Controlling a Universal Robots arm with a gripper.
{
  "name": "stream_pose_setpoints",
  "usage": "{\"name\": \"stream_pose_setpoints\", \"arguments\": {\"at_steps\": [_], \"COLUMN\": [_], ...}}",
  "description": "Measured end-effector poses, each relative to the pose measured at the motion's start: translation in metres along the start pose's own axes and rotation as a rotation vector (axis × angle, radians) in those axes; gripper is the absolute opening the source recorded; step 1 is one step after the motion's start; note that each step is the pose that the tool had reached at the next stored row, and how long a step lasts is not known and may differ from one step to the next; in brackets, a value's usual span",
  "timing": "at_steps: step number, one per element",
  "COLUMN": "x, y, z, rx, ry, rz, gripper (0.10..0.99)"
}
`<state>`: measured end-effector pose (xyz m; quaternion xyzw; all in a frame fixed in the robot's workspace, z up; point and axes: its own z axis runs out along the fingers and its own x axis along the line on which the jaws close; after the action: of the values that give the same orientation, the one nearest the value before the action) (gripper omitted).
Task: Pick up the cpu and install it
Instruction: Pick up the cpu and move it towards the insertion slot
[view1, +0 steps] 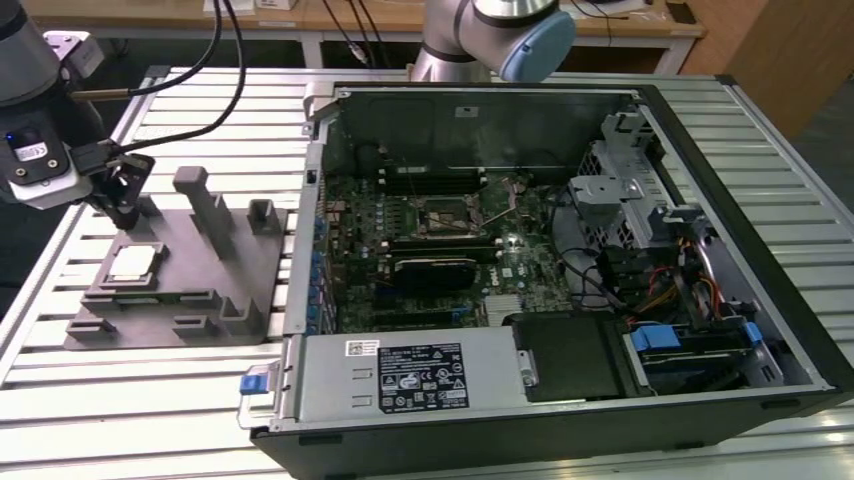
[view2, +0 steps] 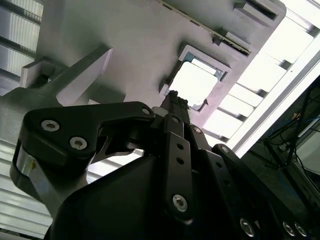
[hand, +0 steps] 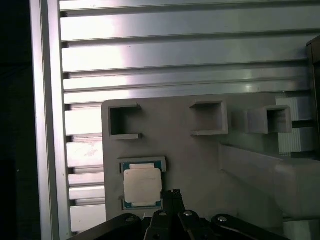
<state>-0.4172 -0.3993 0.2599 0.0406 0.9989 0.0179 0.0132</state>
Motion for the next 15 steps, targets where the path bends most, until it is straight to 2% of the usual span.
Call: {"name": "stream_pose_setpoints", "arguments": {"at_steps": [15], "x": [0.0062], "y": [-0.0015], "z": [0.014], "rx": [0.0], "ry": [0.0002], "rz": [0.0], "gripper": [0.106]}}
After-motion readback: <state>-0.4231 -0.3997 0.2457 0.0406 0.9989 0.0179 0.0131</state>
